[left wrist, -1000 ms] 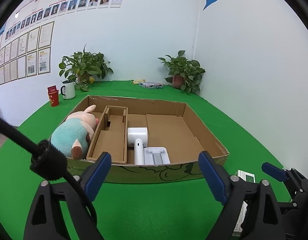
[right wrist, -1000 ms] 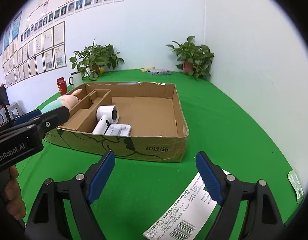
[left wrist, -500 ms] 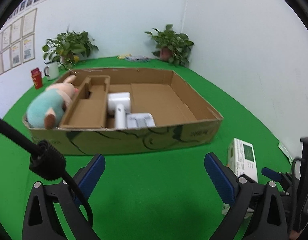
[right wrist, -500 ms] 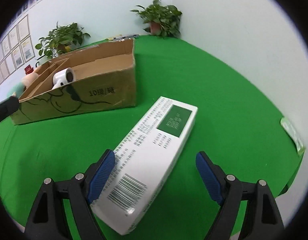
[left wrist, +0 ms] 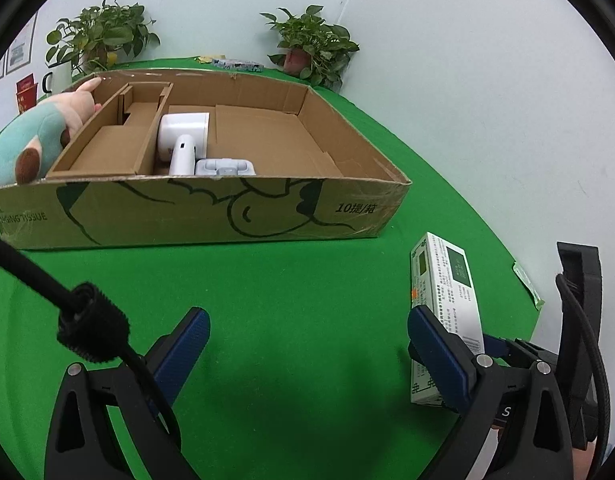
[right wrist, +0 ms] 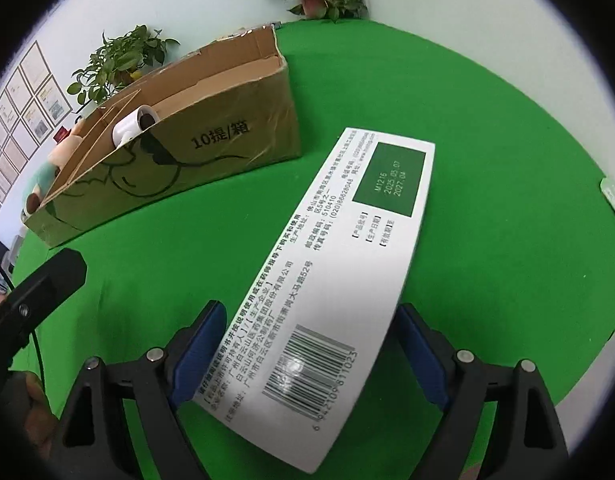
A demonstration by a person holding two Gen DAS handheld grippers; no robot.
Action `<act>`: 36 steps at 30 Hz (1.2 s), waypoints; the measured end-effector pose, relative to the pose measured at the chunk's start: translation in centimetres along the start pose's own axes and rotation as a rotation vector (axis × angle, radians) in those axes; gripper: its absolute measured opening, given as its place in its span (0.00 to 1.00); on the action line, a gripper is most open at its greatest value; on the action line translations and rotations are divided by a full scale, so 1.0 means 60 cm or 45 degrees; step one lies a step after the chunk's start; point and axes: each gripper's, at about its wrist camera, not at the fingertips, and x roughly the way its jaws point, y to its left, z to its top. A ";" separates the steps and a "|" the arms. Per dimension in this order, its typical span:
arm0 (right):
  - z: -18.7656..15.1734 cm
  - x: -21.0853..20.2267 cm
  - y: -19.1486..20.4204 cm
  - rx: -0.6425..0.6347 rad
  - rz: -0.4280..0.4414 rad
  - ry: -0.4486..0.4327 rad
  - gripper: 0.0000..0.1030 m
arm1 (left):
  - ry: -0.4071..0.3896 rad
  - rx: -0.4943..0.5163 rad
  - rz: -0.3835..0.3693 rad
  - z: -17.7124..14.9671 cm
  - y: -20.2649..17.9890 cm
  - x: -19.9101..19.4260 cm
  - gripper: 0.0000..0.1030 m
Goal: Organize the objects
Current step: 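Move the left tool to the white product box on the table, then close the left gripper on the white product box and lift it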
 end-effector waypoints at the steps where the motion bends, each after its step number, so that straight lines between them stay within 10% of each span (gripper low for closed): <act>1: -0.002 0.000 0.002 -0.007 -0.008 -0.010 0.83 | 0.007 -0.005 -0.005 -0.001 0.004 0.002 0.97; 10: -0.018 -0.005 0.059 -0.216 0.175 0.000 0.71 | 0.058 -0.066 -0.066 -0.006 0.043 0.004 0.97; 16: -0.045 -0.006 0.129 -0.417 0.394 0.065 0.75 | 0.188 -0.290 -0.341 -0.013 0.096 0.025 0.96; 24: -0.070 -0.049 0.146 -0.560 0.304 -0.025 0.80 | 0.270 -0.422 -0.668 -0.011 0.119 0.042 0.94; 36: -0.079 -0.049 0.139 -0.469 0.265 0.007 0.66 | 0.291 -0.503 -0.712 0.001 0.145 0.053 0.78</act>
